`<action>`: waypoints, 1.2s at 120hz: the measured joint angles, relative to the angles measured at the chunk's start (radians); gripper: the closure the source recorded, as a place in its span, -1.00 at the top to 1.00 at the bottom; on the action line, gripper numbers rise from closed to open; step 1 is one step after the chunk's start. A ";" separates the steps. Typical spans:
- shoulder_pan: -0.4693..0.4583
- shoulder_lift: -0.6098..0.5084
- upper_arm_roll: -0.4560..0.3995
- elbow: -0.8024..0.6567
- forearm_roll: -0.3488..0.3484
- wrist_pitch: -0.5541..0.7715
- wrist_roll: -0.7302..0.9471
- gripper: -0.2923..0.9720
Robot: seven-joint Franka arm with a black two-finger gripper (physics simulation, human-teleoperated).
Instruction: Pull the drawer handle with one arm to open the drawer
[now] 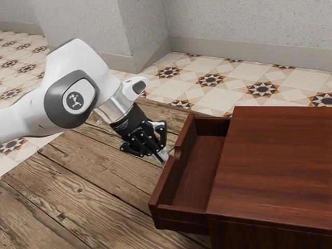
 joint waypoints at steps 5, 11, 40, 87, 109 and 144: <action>0.000 0.000 0.000 -0.002 0.001 -0.001 0.000 -0.61; 0.000 -0.001 0.000 -0.005 0.002 -0.001 0.000 -0.61; 0.001 -0.006 0.022 -0.014 0.006 -0.002 0.001 -0.56; 0.003 -0.058 0.030 -0.058 0.028 -0.001 0.001 -0.54; 0.001 -0.070 0.049 -0.065 0.035 -0.002 0.001 -0.54; 0.000 -0.186 0.141 0.016 0.122 -0.107 0.004 0.00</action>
